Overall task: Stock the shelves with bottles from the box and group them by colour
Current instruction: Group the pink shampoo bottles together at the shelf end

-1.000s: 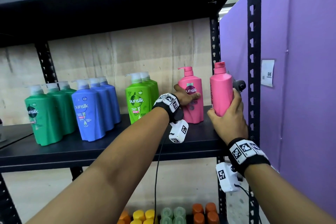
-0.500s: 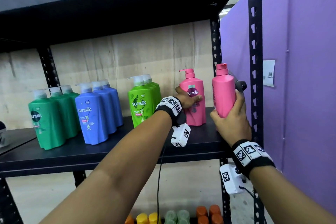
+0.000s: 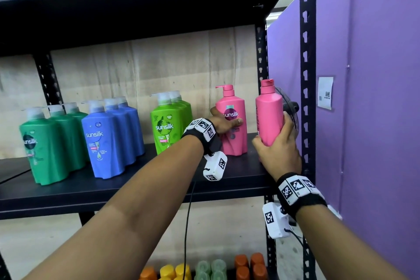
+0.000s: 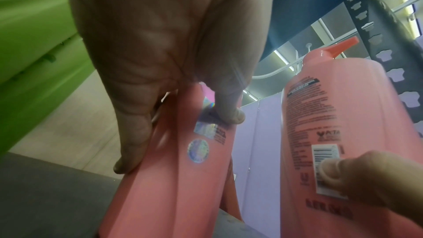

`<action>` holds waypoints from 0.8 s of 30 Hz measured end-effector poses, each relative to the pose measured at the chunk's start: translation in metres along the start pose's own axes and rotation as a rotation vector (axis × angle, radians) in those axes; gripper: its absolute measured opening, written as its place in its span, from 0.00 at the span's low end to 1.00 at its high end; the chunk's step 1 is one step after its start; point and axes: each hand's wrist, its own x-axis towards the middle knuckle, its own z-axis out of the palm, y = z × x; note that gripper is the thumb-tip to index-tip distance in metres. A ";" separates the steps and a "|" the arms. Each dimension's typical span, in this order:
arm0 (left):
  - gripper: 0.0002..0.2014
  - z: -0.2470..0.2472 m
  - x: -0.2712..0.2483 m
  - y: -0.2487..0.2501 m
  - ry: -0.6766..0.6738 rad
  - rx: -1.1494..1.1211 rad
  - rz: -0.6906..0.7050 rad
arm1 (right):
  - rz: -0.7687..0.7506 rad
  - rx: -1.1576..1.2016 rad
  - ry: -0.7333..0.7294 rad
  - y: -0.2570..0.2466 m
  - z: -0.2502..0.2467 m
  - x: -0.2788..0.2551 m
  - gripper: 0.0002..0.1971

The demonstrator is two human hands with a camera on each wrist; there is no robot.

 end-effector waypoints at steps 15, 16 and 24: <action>0.42 -0.003 -0.029 0.004 0.001 0.010 0.068 | -0.025 -0.003 0.020 -0.001 -0.001 0.000 0.47; 0.35 -0.004 -0.033 0.005 -0.037 0.040 0.084 | -0.031 -0.001 0.024 -0.001 0.000 0.000 0.47; 0.20 -0.014 -0.080 -0.007 -0.132 -0.075 0.047 | 0.056 0.111 -0.062 0.002 -0.002 0.009 0.35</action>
